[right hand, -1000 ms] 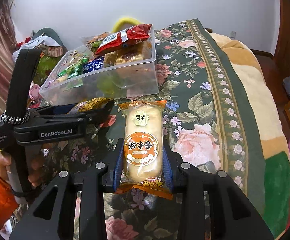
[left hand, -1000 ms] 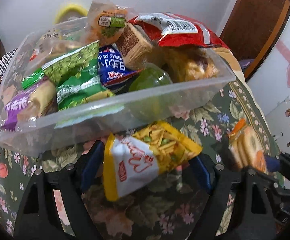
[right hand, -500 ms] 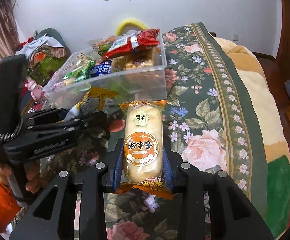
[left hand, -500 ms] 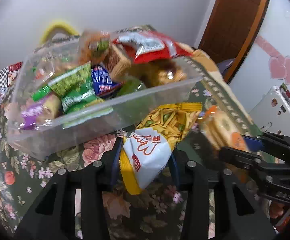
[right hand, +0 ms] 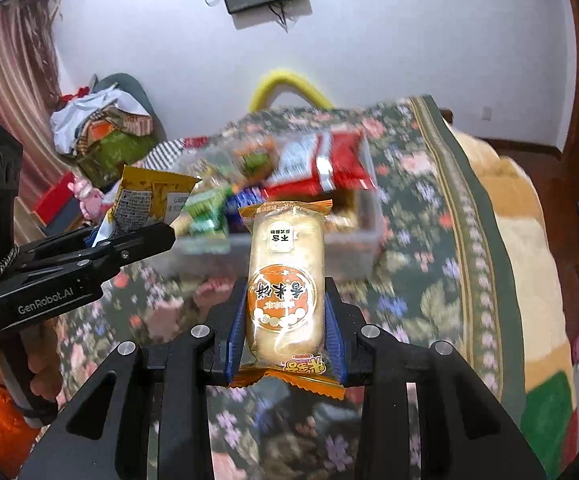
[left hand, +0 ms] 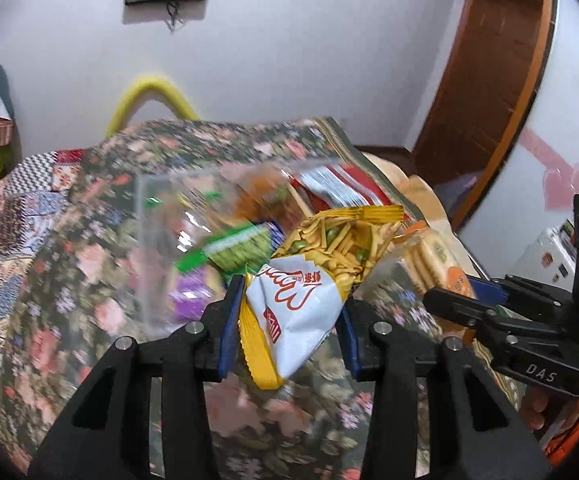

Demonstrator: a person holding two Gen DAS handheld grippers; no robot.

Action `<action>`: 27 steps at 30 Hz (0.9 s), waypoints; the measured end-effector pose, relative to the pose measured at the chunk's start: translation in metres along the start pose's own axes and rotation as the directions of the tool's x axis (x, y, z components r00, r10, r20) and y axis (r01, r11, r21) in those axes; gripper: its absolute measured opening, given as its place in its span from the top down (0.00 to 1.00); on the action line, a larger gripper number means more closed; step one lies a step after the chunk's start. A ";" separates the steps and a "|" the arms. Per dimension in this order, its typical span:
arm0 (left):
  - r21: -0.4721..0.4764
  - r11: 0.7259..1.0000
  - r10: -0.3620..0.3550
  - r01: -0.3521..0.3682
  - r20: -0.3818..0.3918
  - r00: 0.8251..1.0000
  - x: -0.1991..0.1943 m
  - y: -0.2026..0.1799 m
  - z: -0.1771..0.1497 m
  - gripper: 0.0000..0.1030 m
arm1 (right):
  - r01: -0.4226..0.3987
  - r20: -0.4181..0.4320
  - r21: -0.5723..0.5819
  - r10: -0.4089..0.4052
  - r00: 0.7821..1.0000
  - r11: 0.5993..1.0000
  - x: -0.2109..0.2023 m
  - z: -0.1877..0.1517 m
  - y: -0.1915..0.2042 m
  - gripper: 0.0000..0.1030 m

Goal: Organize snacks
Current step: 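Carry the snack bag and bread roll over the clear box with both tools, then open both tools to drop the snack bag and bread roll into the box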

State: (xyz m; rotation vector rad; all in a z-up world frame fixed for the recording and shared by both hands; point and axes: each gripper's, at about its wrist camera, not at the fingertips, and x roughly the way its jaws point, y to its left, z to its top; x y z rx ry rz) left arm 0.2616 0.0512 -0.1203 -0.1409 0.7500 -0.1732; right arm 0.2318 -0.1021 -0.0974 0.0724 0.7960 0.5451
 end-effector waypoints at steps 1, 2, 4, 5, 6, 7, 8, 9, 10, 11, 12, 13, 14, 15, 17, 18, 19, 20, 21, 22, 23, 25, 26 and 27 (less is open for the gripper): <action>-0.007 1.000 0.006 -0.006 0.006 1.000 -0.002 0.001 0.005 0.60 | -0.005 0.010 -0.008 0.005 1.000 1.000 0.001 0.006 0.003 0.69; -0.013 1.000 0.012 -0.012 0.010 1.000 -0.003 0.003 0.009 0.60 | -0.006 0.017 -0.014 0.007 1.000 1.000 0.003 0.009 0.006 0.69; -0.024 0.999 0.027 -0.027 0.018 0.999 -0.001 0.012 0.015 0.60 | -0.012 0.030 -0.026 0.013 0.999 1.000 0.008 0.019 0.011 0.69; -0.027 0.999 0.036 -0.036 0.020 0.999 0.000 0.016 0.018 0.60 | -0.016 0.035 -0.033 0.018 0.999 0.999 0.011 0.023 0.013 0.69; -0.030 0.999 0.045 -0.044 0.021 0.999 0.000 0.019 0.020 0.60 | -0.018 0.039 -0.038 0.019 0.999 0.999 0.014 0.026 0.015 0.69; -0.030 0.998 0.055 -0.055 0.020 0.998 0.002 0.022 0.022 0.60 | -0.019 0.041 -0.044 0.021 0.999 0.999 0.018 0.030 0.018 0.69; -0.029 0.998 0.064 -0.064 0.018 0.998 0.005 0.025 0.023 0.59 | -0.024 0.042 -0.049 0.026 0.999 0.999 0.022 0.033 0.020 0.69; -0.029 0.997 0.072 -0.071 0.016 0.997 0.006 0.027 0.022 0.59 | -0.032 0.040 -0.051 0.034 0.999 0.998 0.025 0.036 0.022 0.69; -0.032 0.996 0.081 -0.081 0.010 0.997 0.011 0.030 0.022 0.59 | -0.042 0.037 -0.050 0.043 0.998 0.998 0.032 0.039 0.023 0.69; -0.037 0.996 0.085 -0.085 0.006 0.996 0.014 0.033 0.022 0.59 | -0.044 0.035 -0.050 0.046 0.998 0.998 0.035 0.040 0.025 0.69; -0.045 0.995 0.087 -0.086 0.001 0.996 0.017 0.036 0.023 0.59 | -0.045 0.030 -0.052 0.047 0.998 0.998 0.040 0.041 0.027 0.69; -0.054 0.995 0.087 -0.087 -0.005 0.996 0.021 0.040 0.024 0.59 | -0.044 0.021 -0.052 0.045 0.999 0.998 0.045 0.043 0.028 0.69; -0.063 0.994 0.086 -0.087 -0.010 0.996 0.025 0.043 0.025 0.59 | -0.045 0.014 -0.050 0.046 0.999 0.998 0.050 0.044 0.030 0.69; -0.072 0.994 0.085 -0.086 -0.013 0.996 0.028 0.046 0.026 0.59 | -0.048 0.006 -0.049 0.048 0.999 0.998 0.054 0.044 0.031 0.69; -0.082 0.993 0.081 -0.083 -0.023 0.996 0.035 0.049 0.027 0.59 | -0.043 -0.011 -0.052 0.043 0.999 0.998 0.063 0.047 0.033 0.69; -0.085 0.993 0.082 -0.084 -0.027 0.996 0.038 0.050 0.028 0.59 | -0.036 -0.022 -0.053 0.035 0.999 0.998 0.066 0.047 0.034 0.69; -0.090 0.992 0.085 -0.087 -0.029 0.996 0.042 0.051 0.029 0.59 | -0.034 -0.030 -0.053 0.032 0.999 0.998 0.070 0.048 0.035 0.69; -0.094 0.992 0.081 -0.084 -0.031 0.996 0.044 0.051 0.029 0.58 | -0.036 -0.033 -0.049 0.034 0.999 0.998 0.072 0.048 0.035 0.69; -0.096 0.992 0.075 -0.078 -0.035 0.997 0.047 0.051 0.029 0.58 | -0.036 -0.037 -0.047 0.034 0.999 0.998 0.074 0.048 0.034 0.69; -0.098 0.992 0.071 -0.075 -0.040 0.997 0.049 0.050 0.029 0.57 | -0.028 -0.044 -0.043 0.026 0.999 0.999 0.075 0.049 0.034 0.69; -0.098 0.992 0.072 -0.075 -0.041 0.997 0.050 0.049 0.028 0.55 | -0.023 -0.044 -0.041 0.021 0.999 0.999 0.076 0.049 0.034 0.69; -0.096 0.993 0.072 -0.076 -0.039 0.997 0.051 0.048 0.026 0.50 | -0.023 -0.048 -0.033 0.021 0.999 0.999 0.076 0.048 0.034 0.69; -0.095 0.992 0.075 -0.079 -0.037 0.996 0.050 0.047 0.025 0.40 | -0.021 -0.051 -0.031 0.020 0.998 0.999 0.076 0.048 0.033 0.69; -0.095 0.992 0.079 -0.082 -0.031 0.996 0.049 0.046 0.025 0.31 | -0.021 -0.053 -0.030 0.020 0.998 0.999 0.075 0.048 0.033 0.68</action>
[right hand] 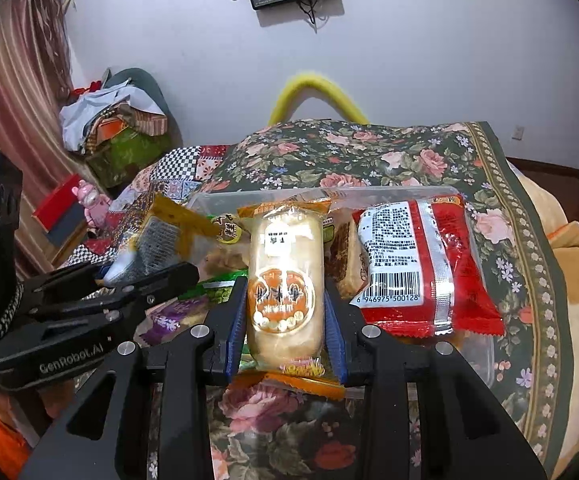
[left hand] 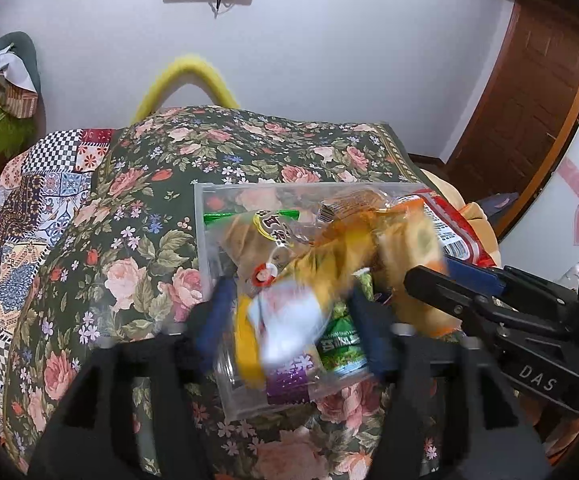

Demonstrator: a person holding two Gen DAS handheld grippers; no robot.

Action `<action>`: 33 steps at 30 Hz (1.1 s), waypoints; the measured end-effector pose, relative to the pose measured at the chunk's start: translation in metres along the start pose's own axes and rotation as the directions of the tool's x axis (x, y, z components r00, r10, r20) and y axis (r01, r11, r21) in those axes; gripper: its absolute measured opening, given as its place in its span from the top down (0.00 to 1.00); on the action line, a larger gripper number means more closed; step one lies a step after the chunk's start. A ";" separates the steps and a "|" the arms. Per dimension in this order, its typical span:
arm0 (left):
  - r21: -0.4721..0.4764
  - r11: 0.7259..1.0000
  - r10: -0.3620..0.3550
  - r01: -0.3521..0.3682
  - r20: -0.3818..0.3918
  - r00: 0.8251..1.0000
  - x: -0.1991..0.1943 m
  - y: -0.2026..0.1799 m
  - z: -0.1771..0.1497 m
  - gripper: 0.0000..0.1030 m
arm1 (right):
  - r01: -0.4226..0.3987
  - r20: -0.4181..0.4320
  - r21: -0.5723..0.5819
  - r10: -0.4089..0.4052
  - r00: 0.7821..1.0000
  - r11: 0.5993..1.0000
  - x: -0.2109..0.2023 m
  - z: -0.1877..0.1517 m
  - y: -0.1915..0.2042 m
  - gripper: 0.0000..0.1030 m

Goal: Organize snacks

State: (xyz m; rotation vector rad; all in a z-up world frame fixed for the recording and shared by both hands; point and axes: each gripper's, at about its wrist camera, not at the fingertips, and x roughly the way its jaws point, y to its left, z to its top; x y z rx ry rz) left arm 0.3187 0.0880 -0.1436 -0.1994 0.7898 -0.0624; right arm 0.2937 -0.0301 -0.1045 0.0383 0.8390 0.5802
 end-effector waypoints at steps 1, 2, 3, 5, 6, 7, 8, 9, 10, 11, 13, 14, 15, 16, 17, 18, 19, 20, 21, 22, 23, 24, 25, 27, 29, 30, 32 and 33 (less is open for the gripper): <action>0.004 1.000 0.000 0.000 0.018 1.000 -0.004 -0.001 -0.001 0.30 | 0.003 -0.002 0.000 -0.003 1.000 1.000 -0.001 0.000 -0.001 0.67; 0.008 1.000 0.002 -0.002 0.029 1.000 -0.007 -0.003 -0.002 0.29 | 0.006 -0.002 0.001 -0.006 1.000 1.000 -0.001 0.000 -0.001 0.67; 0.018 1.000 0.006 -0.007 0.036 0.999 -0.011 -0.005 -0.002 0.29 | 0.004 -0.003 0.001 -0.004 1.000 1.000 -0.002 0.001 -0.001 0.66; 0.024 1.000 0.003 -0.004 0.038 0.999 -0.017 -0.006 -0.003 0.29 | 0.002 0.002 0.003 -0.002 1.000 1.000 -0.008 0.000 -0.001 0.66; 0.021 1.000 -0.001 0.001 0.039 0.999 -0.020 -0.006 -0.003 0.29 | -0.001 0.006 0.004 0.001 1.000 1.000 -0.011 0.001 -0.001 0.66; 0.015 1.000 -0.007 0.006 0.041 0.999 -0.024 -0.006 -0.003 0.29 | -0.004 0.012 0.003 0.004 1.000 1.000 -0.016 0.001 0.000 0.66; 0.010 1.000 -0.012 0.011 0.046 0.999 -0.030 -0.006 -0.002 0.29 | -0.004 0.019 0.000 0.004 1.000 1.000 -0.020 0.001 0.000 0.66; 0.004 1.000 -0.016 0.015 0.055 0.998 -0.036 -0.006 -0.002 0.29 | 0.000 0.029 -0.006 0.000 1.000 1.000 -0.026 0.001 0.002 0.66; -0.001 1.000 -0.018 0.018 0.068 0.998 -0.044 -0.007 -0.002 0.29 | 0.006 0.038 -0.012 -0.005 0.999 1.000 -0.031 0.002 0.003 0.66; -0.004 1.000 -0.020 0.020 0.084 0.996 -0.053 -0.008 -0.002 0.29 | 0.010 0.051 -0.018 -0.009 0.999 1.000 -0.039 0.002 0.005 0.66; -0.003 1.000 -0.023 0.024 0.122 0.992 -0.074 -0.012 -0.003 0.29 | 0.015 0.076 -0.025 -0.013 0.997 1.000 -0.055 0.003 0.008 0.66; 0.001 1.000 -0.024 0.024 0.146 0.989 -0.086 -0.015 -0.003 0.29 | 0.016 0.092 -0.028 -0.013 0.996 0.999 -0.065 0.003 0.010 0.66; 0.006 1.000 -0.024 0.023 0.169 0.985 -0.097 -0.018 -0.004 0.29 | 0.017 0.108 -0.030 -0.013 0.994 0.999 -0.074 0.004 0.011 0.66; 0.014 1.000 -0.022 0.020 0.194 0.981 -0.110 -0.022 -0.005 0.29 | 0.021 0.128 -0.035 -0.016 0.992 0.999 -0.086 0.004 0.014 0.66; 0.022 1.000 -0.022 0.018 0.218 0.976 -0.123 -0.026 -0.006 0.29 | 0.027 0.151 -0.040 -0.021 0.988 0.999 -0.099 0.003 0.018 0.66; 0.028 0.999 -0.024 0.018 0.241 0.970 -0.135 -0.029 -0.007 0.29 | 0.031 0.166 -0.042 -0.024 0.986 0.999 -0.107 0.003 0.020 0.66; 0.033 0.999 -0.028 0.020 0.267 0.963 -0.150 -0.033 -0.009 0.29 | 0.035 0.191 -0.045 -0.026 0.981 0.998 -0.122 0.002 0.023 0.65; 0.038 0.999 -0.032 0.022 0.287 0.957 -0.162 -0.037 -0.011 0.29 | 0.037 0.213 -0.049 -0.026 0.977 0.998 -0.131 0.001 0.026 0.64; 0.044 0.999 -0.033 0.020 0.313 0.949 -0.177 -0.042 -0.014 0.29 | 0.039 0.234 -0.051 -0.026 0.972 0.998 -0.144 -0.001 0.030 0.64; 0.047 0.999 -0.031 0.016 0.335 0.942 -0.188 -0.045 -0.016 0.29 | 0.039 0.254 -0.053 -0.024 0.967 0.998 -0.156 -0.002 0.034 0.63; 0.053 0.998 -0.034 0.016 0.355 0.934 -0.200 -0.048 -0.019 0.29 | 0.039 0.269 -0.055 -0.023 0.963 0.998 -0.164 -0.003 0.037 0.62; 0.060 0.998 -0.040 0.019 0.371 0.928 -0.211 -0.052 -0.022 0.29 | 0.041 0.285 -0.059 -0.023 0.958 0.997 -0.174 -0.005 0.041 0.62; 0.066 0.998 -0.048 0.024 0.388 0.920 -0.224 -0.056 -0.026 0.29 | 0.045 0.308 -0.064 -0.023 0.951 0.997 -0.187 -0.009 0.046 0.61; 0.079 0.997 -0.055 0.024 0.416 0.908 -0.243 -0.062 -0.033 0.29 | 0.046 0.338 -0.071 -0.020 0.941 0.996 -0.204 -0.015 0.053 0.56; 0.093 0.996 -0.051 0.010 0.446 0.893 -0.262 -0.070 -0.042 0.27 | 0.045 0.370 -0.074 -0.014 0.929 0.996 -0.222 -0.022 0.060 0.50; 0.100 0.995 -0.047 0.001 0.464 0.885 -0.272 -0.074 -0.047 0.23 | 0.044 0.383 -0.076 -0.011 0.924 0.996 -0.229 -0.026 0.063 0.46; 0.106 0.994 -0.044 -0.009 0.488 0.872 -0.285 -0.079 -0.055 0.18 | 0.045 0.398 -0.080 -0.010 0.917 0.996 -0.240 -0.032 0.068 0.43; 0.107 0.994 -0.039 -0.017 0.501 0.864 -0.292 -0.082 -0.059 0.15 | 0.049 0.403 -0.082 -0.012 0.915 0.995 -0.243 -0.035 0.070 0.39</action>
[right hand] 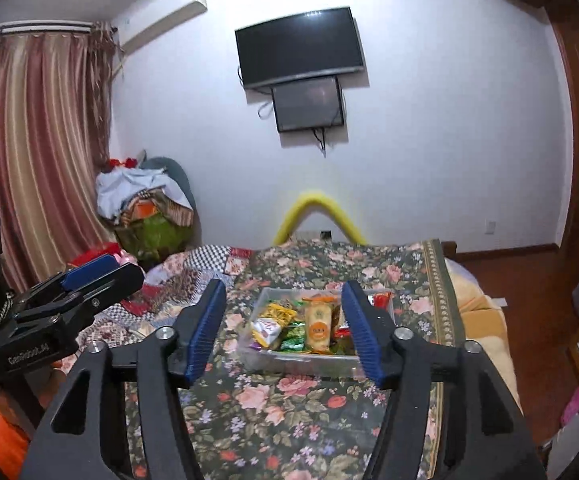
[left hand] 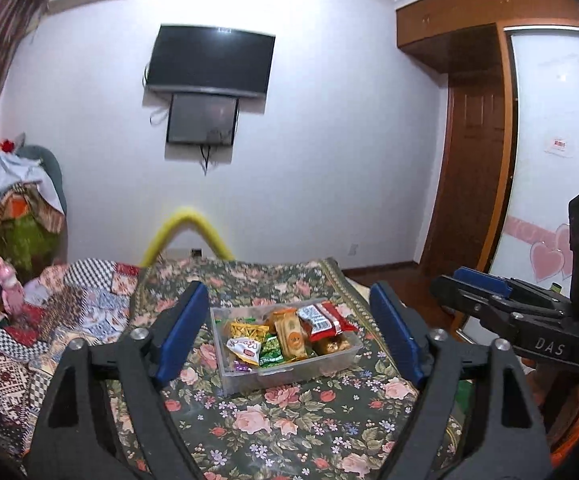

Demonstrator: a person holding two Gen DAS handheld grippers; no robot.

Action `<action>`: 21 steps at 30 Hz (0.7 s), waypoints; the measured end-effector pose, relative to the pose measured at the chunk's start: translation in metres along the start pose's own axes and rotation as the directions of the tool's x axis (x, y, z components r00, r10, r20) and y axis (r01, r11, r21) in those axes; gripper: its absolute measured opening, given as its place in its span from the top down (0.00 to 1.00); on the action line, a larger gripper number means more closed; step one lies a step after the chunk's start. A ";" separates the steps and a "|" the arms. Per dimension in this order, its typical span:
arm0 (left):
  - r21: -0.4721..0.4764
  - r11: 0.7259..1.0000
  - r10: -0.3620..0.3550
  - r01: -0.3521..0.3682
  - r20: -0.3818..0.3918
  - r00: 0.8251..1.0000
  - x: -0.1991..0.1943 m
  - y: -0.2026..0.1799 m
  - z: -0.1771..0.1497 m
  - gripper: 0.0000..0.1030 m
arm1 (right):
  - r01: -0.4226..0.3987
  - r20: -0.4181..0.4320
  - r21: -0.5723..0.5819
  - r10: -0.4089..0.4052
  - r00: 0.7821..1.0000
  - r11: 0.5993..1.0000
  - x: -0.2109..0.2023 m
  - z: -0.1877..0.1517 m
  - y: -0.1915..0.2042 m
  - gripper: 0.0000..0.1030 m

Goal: Organize snacks

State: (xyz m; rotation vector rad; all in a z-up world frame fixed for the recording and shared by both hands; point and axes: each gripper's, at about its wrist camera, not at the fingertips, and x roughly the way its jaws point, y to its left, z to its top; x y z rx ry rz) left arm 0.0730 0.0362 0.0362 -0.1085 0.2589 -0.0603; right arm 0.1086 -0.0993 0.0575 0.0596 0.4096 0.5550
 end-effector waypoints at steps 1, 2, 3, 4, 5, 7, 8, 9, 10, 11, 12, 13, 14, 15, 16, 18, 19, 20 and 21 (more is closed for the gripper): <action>0.000 1.000 0.003 -0.003 0.009 1.000 -0.005 -0.001 -0.001 0.14 | 0.005 0.006 -0.004 -0.005 1.000 1.000 -0.004 -0.001 0.002 0.36; -0.001 1.000 0.004 -0.004 0.017 1.000 -0.010 -0.003 -0.002 0.11 | 0.011 0.013 -0.005 -0.011 1.000 1.000 -0.008 -0.002 0.003 0.29; -0.003 1.000 0.005 -0.005 0.022 1.000 -0.013 -0.003 -0.002 0.10 | 0.016 0.019 -0.006 -0.016 1.000 1.000 -0.011 -0.003 0.005 0.27; -0.003 1.000 0.005 -0.005 0.027 1.000 -0.017 -0.005 -0.003 0.10 | 0.019 0.022 -0.006 -0.019 1.000 1.000 -0.013 -0.004 0.006 0.26; 0.000 1.000 0.009 -0.009 0.029 1.000 -0.019 -0.006 -0.004 0.09 | 0.022 0.025 -0.008 -0.022 0.999 1.000 -0.015 -0.004 0.007 0.24; 0.005 1.000 0.021 -0.021 0.034 0.999 -0.023 -0.008 -0.005 0.06 | 0.033 0.029 -0.009 -0.033 0.999 0.999 -0.019 -0.006 0.008 0.19; 0.006 1.000 0.021 -0.021 0.036 0.999 -0.024 -0.009 -0.006 0.04 | 0.042 0.034 -0.010 -0.042 0.999 0.999 -0.023 -0.007 0.009 0.15; 0.005 1.000 0.019 -0.019 0.039 0.999 -0.026 -0.010 -0.006 0.04 | 0.049 0.038 -0.011 -0.048 0.998 0.999 -0.024 -0.007 0.010 0.12; 0.005 1.000 0.019 -0.019 0.042 0.999 -0.027 -0.011 -0.007 0.03 | 0.056 0.041 -0.012 -0.056 0.998 0.998 -0.025 -0.008 0.010 0.11; 0.005 1.000 0.021 -0.021 0.043 0.999 -0.028 -0.011 -0.008 0.02 | 0.065 0.045 -0.011 -0.064 0.997 0.998 -0.025 -0.008 0.011 0.07; 0.007 1.000 0.022 -0.023 0.043 0.999 -0.028 -0.012 -0.009 0.01 | 0.074 0.052 -0.009 -0.073 0.996 0.997 -0.027 -0.009 0.011 0.04; 0.009 1.000 0.022 -0.022 0.044 0.999 -0.029 -0.014 -0.010 0.01 | 0.080 0.058 -0.006 -0.080 0.995 0.997 -0.030 -0.010 0.011 0.02; 0.010 1.000 0.021 -0.022 0.042 0.999 -0.029 -0.015 -0.010 0.01 | 0.083 0.064 -0.005 -0.083 0.995 0.997 -0.033 -0.011 0.011 0.00; 0.011 1.000 0.020 -0.021 0.040 0.999 -0.030 -0.016 -0.011 0.00 | 0.085 0.068 -0.003 -0.084 0.994 0.996 -0.033 -0.011 0.011 0.00; 0.013 1.000 0.020 -0.020 0.040 0.999 -0.031 -0.016 -0.011 0.00 | 0.086 0.070 -0.001 -0.086 0.994 0.996 -0.033 -0.011 0.011 0.00; 0.017 1.000 0.024 -0.025 0.040 0.999 -0.033 -0.018 -0.012 0.00 | 0.095 0.070 -0.001 -0.095 0.993 0.995 -0.035 -0.012 0.010 0.00; 0.018 0.999 0.026 -0.027 0.038 0.999 -0.034 -0.018 -0.013 0.00 | 0.102 0.068 -0.004 -0.102 0.992 0.995 -0.034 -0.012 0.010 0.00; 0.018 0.999 0.026 -0.027 0.036 0.999 -0.034 -0.019 -0.014 0.00 | 0.106 0.068 -0.007 -0.106 0.992 0.994 -0.036 -0.014 0.010 0.00; 0.018 0.999 0.026 -0.027 0.034 0.999 -0.034 -0.020 -0.014 0.00 | 0.110 0.066 -0.008 -0.109 0.992 0.994 -0.038 -0.016 0.011 0.00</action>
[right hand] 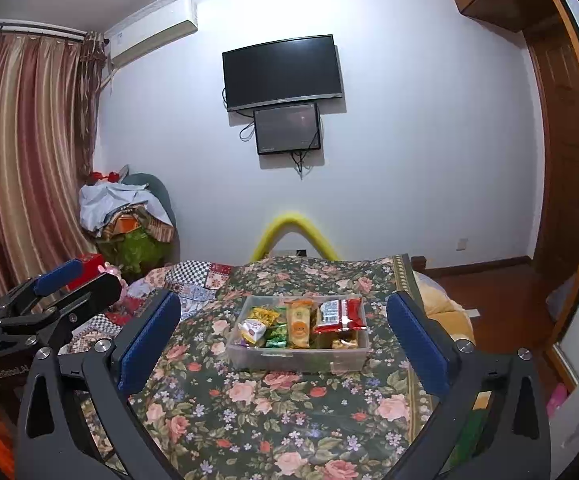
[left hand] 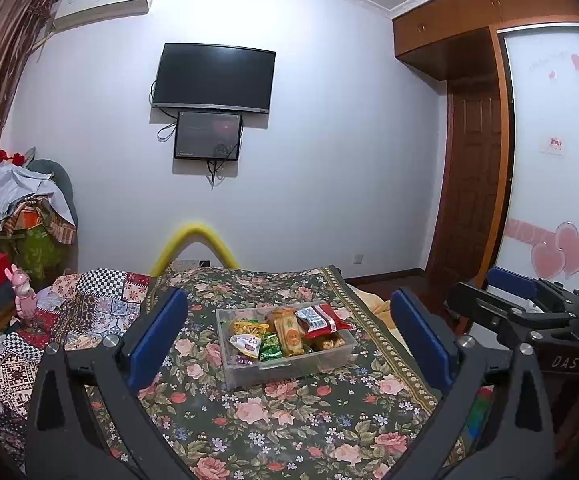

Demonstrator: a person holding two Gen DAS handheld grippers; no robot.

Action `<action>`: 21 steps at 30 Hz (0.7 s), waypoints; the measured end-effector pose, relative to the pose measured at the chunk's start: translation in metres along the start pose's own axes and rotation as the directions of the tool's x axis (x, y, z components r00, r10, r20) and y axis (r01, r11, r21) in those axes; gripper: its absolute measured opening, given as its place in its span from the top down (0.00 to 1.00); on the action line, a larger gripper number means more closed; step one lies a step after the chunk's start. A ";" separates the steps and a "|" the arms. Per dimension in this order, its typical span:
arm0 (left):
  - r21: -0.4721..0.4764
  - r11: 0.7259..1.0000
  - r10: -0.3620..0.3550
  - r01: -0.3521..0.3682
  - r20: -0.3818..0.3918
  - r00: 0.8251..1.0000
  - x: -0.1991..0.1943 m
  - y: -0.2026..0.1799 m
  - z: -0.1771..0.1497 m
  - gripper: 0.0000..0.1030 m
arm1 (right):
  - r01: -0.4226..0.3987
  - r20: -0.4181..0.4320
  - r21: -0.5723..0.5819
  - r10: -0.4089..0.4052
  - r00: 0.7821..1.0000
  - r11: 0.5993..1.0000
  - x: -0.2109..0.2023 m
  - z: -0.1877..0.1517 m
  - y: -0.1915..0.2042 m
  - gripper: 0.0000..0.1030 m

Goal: Organize snacks

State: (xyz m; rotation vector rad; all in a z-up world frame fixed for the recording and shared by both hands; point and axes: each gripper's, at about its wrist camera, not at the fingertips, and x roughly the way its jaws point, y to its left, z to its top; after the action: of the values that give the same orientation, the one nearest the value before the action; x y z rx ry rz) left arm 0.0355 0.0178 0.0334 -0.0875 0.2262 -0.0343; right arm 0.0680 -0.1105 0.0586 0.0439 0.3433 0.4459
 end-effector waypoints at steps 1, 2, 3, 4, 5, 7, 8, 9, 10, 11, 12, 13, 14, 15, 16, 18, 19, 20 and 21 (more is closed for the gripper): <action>0.000 1.000 -0.001 0.001 -0.004 1.000 0.000 0.000 -0.001 0.00 | 0.001 -0.001 0.000 -0.001 1.000 1.000 -0.001 -0.001 0.000 0.00; 0.000 1.000 -0.001 0.001 -0.008 1.000 0.001 0.000 -0.001 0.00 | 0.000 -0.002 -0.001 0.000 1.000 1.000 -0.002 -0.002 0.000 0.00; 0.000 1.000 -0.001 0.001 -0.011 1.000 0.001 0.001 -0.001 0.00 | 0.001 -0.003 -0.002 -0.001 1.000 1.000 -0.002 -0.002 0.000 0.00; -0.002 1.000 0.000 0.000 -0.014 1.000 0.002 0.002 -0.002 0.00 | 0.003 -0.002 -0.004 -0.003 1.000 1.000 -0.003 -0.002 0.000 0.00; -0.003 1.000 -0.001 0.001 -0.015 1.000 0.002 0.002 -0.003 0.00 | 0.005 -0.002 -0.006 -0.005 1.000 1.000 -0.004 -0.002 0.000 0.00; -0.003 1.000 -0.002 0.002 -0.018 1.000 0.003 0.002 -0.004 0.00 | 0.006 -0.001 -0.007 -0.006 1.000 1.000 -0.005 -0.003 0.001 0.00; -0.002 1.000 -0.001 0.001 -0.019 1.000 0.003 0.002 -0.004 0.00 | 0.007 -0.001 -0.007 -0.007 1.000 1.000 -0.006 -0.003 0.000 0.00; -0.001 1.000 -0.001 0.001 -0.020 1.000 0.003 0.001 -0.005 0.00 | 0.008 -0.002 -0.006 -0.008 1.000 1.000 -0.006 -0.003 0.000 0.00; -0.001 1.000 -0.004 0.004 -0.020 1.000 0.002 0.001 -0.005 0.00 | 0.008 -0.002 -0.005 -0.008 1.000 1.000 -0.006 -0.003 0.000 0.00; -0.001 1.000 -0.005 0.005 -0.021 1.000 0.002 0.001 -0.004 0.00 | 0.008 -0.002 -0.003 -0.008 1.000 1.000 -0.007 -0.004 -0.001 0.00; 0.000 1.000 -0.003 0.003 -0.023 1.000 0.002 0.000 -0.005 0.00 | 0.007 -0.002 0.000 -0.007 1.000 1.000 -0.007 -0.003 -0.001 0.00; 0.001 1.000 -0.003 0.003 -0.024 1.000 0.001 0.000 -0.005 0.00 | 0.007 -0.002 0.001 -0.007 1.000 1.000 -0.007 -0.003 -0.002 0.00; 0.002 1.000 -0.004 0.004 -0.025 1.000 0.002 -0.001 -0.005 0.00 | 0.009 -0.002 0.001 -0.009 1.000 1.000 -0.007 -0.003 -0.002 0.00; 0.002 1.000 -0.006 0.006 -0.025 1.000 0.002 -0.001 -0.005 0.00 | 0.010 -0.003 0.000 -0.010 1.000 1.000 -0.007 -0.003 -0.002 0.00; 0.002 1.000 -0.007 0.007 -0.024 1.000 0.001 -0.001 -0.005 0.00 | 0.011 -0.002 -0.001 -0.011 1.000 1.000 -0.007 -0.003 -0.002 0.00; 0.002 1.000 -0.007 0.007 -0.024 1.000 0.001 -0.001 -0.005 0.00 | 0.014 0.000 -0.005 -0.014 1.000 1.000 -0.008 -0.002 -0.001 0.00; 0.004 1.000 -0.008 0.008 -0.024 1.000 0.001 -0.001 -0.005 0.00 | 0.016 0.000 -0.007 -0.016 1.000 1.000 -0.008 -0.002 -0.001 0.00; 0.005 1.000 -0.008 0.008 -0.023 1.000 0.001 -0.001 -0.005 0.00 | 0.015 0.000 -0.009 -0.015 1.000 1.000 -0.008 -0.002 -0.001 0.00; 0.007 1.000 -0.008 0.008 -0.023 1.000 0.001 -0.002 -0.005 0.00 | 0.012 -0.001 -0.010 -0.012 1.000 1.000 -0.009 -0.002 -0.001 0.00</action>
State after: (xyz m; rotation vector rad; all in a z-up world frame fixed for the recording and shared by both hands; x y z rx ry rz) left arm 0.0350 0.0155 0.0284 -0.0813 0.2489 -0.0443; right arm 0.0601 -0.1149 0.0595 0.0322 0.3421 0.4354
